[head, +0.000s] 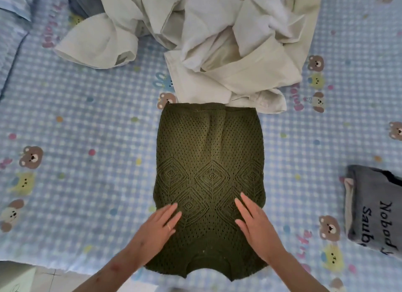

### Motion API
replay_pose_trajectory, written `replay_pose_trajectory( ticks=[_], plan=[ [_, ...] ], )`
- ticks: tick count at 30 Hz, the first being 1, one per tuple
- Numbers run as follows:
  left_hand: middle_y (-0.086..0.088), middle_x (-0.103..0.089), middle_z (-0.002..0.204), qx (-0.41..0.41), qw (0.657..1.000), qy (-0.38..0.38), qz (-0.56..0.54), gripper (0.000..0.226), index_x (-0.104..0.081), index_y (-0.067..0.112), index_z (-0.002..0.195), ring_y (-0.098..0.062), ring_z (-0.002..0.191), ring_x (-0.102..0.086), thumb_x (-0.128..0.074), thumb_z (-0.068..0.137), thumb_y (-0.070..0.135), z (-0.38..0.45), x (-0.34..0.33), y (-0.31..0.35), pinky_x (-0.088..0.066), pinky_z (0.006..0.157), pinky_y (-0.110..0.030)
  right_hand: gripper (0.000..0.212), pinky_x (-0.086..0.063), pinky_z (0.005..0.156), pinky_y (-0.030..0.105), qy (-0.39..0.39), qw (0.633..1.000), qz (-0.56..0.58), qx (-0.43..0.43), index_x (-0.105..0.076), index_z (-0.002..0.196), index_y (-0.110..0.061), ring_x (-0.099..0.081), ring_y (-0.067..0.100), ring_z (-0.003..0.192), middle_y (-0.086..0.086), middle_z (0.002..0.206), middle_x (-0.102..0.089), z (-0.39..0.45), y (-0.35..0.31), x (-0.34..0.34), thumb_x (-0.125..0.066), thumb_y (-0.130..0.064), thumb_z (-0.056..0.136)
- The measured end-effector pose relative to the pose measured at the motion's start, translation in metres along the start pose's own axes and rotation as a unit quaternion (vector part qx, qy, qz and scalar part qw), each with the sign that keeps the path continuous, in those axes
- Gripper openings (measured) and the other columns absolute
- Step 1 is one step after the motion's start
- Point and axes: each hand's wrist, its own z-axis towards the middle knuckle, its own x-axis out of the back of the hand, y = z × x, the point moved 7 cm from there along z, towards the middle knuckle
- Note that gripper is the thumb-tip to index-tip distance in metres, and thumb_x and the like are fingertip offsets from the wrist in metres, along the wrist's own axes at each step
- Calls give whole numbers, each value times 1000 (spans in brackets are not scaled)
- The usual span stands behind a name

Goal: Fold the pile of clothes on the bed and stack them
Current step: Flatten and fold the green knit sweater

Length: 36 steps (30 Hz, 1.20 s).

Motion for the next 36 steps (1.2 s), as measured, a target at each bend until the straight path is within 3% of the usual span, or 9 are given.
replay_pose_trajectory(
  ticks=[4,6,10,13,20,23,27,32,36],
  plan=[
    [-8,-62,126,102,994,-35,35,75,-65,16,120,-24,114,-62,4,100,36,31,10,-41,-54,87,-45,58,4,120,33,-75,992,-93,-30,-1,152,-23,12,13,146,-7,158,11,49,33,-7,-12,-47,101],
    [-10,-69,114,136,990,-12,21,72,-71,14,110,-27,103,-67,-3,101,35,43,18,-62,-56,83,-46,56,0,120,35,-72,985,-100,-118,-7,152,-19,6,15,147,-2,160,5,62,62,6,-13,-43,102],
    [-22,-63,119,238,965,93,-52,31,-65,0,115,-38,111,-59,-61,89,16,90,57,-107,-49,93,-50,52,-12,118,30,41,987,-22,-153,-22,150,-11,-13,19,146,6,159,-13,112,69,61,-23,-34,103],
    [-22,-43,142,283,945,131,-100,43,-47,4,136,-39,130,-40,-50,96,20,144,93,-140,-33,108,-47,49,-20,116,31,93,989,-4,-113,-24,150,-11,-20,21,145,7,158,-16,174,60,97,-31,-25,104],
    [-13,-27,151,203,964,154,-79,46,-41,15,141,-37,131,-33,-49,96,15,245,139,-187,-33,107,-44,48,-20,117,36,78,989,-105,-69,-32,146,-11,-25,26,142,10,152,-33,275,74,111,-41,-9,99],
    [-10,-45,137,193,968,146,-68,33,-57,10,124,-33,123,-41,-55,93,20,256,132,-198,-36,98,-42,38,-36,99,39,92,985,-127,-72,-50,131,-12,-46,30,119,11,127,-54,282,82,110,-53,-13,94],
    [-10,-56,113,189,962,178,-84,17,-59,8,95,-30,100,-49,-57,92,24,251,131,-209,-40,83,-40,19,-37,82,39,110,981,-147,-67,-60,106,-12,-51,28,98,6,106,-59,283,89,118,-60,-22,90],
    [-6,-48,128,165,976,120,-72,31,-53,17,118,-27,110,-47,-57,91,32,245,130,-219,-40,90,-39,15,-30,83,36,96,985,-138,-34,-54,98,-18,-54,23,93,-2,96,-63,281,94,130,-49,-32,95],
    [-5,-50,118,155,976,120,-91,18,-57,14,102,-24,104,-48,-59,90,28,244,131,-222,-42,87,-37,28,-34,90,40,70,988,-137,-10,-60,108,-19,-56,24,97,-4,100,-66,280,90,135,-51,-41,94]
  ],
)
